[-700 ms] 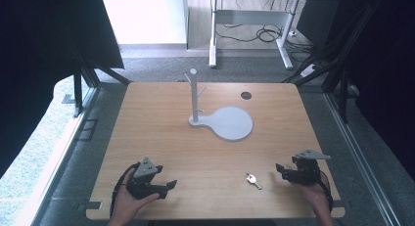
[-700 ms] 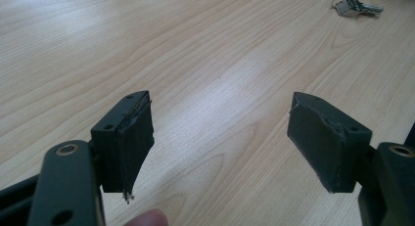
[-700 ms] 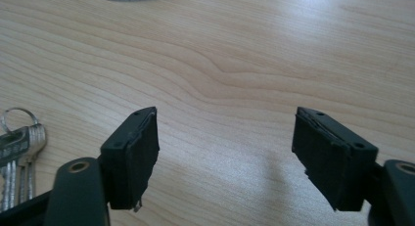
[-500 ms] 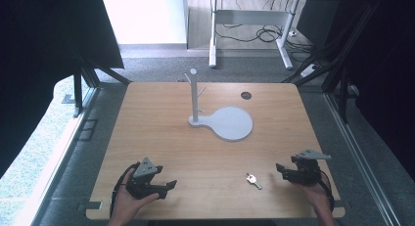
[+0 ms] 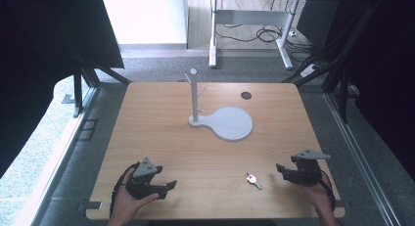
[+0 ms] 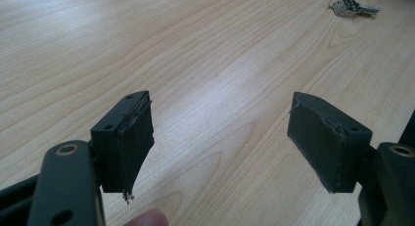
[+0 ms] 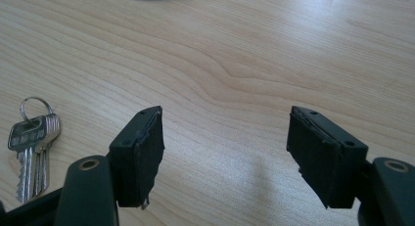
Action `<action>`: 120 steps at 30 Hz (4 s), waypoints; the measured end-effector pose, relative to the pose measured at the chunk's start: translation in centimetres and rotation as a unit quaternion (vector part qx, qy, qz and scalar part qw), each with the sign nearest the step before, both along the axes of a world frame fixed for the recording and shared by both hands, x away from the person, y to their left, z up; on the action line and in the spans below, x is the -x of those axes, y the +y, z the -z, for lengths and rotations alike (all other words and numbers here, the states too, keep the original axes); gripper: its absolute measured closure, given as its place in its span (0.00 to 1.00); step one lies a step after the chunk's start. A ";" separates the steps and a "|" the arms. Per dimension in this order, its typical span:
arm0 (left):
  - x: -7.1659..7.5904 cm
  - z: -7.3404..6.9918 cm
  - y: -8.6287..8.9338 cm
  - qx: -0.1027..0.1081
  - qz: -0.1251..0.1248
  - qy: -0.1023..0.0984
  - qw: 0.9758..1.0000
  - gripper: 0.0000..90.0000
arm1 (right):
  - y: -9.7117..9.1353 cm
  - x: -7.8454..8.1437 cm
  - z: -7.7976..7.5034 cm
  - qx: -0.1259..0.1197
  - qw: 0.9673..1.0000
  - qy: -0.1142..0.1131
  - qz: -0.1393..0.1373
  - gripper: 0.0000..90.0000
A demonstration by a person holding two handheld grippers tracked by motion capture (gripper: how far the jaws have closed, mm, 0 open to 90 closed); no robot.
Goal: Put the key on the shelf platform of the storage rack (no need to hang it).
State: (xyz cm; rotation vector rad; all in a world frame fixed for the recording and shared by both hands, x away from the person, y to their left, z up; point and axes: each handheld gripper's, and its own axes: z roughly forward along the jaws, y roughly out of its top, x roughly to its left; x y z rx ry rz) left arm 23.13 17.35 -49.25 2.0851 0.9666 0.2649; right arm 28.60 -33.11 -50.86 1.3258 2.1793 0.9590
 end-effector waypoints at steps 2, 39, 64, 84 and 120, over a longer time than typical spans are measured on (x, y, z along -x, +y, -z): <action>0.0 -0.1 -0.1 -0.001 0.003 0.000 1.000 0.28 | 0.0 0.0 -0.1 0.004 1.000 0.000 -0.004 0.33; 0.3 -0.8 -0.4 -0.002 0.006 -0.012 1.000 0.28 | 4.0 -1.2 -7.0 0.065 0.985 0.104 -0.121 0.51; 0.2 -0.4 -0.5 -0.007 0.007 -0.006 1.000 0.28 | 8.6 -3.2 -7.8 0.110 0.962 0.185 -0.169 0.58; 0.2 -0.4 -0.2 -0.003 0.006 -0.007 1.000 0.28 | 11.8 -3.7 -5.9 0.133 0.943 0.235 -0.192 0.67; 0.4 -0.9 0.4 0.004 0.003 -0.012 1.000 0.28 | 15.3 -4.4 -2.1 0.189 0.927 0.268 -0.184 0.88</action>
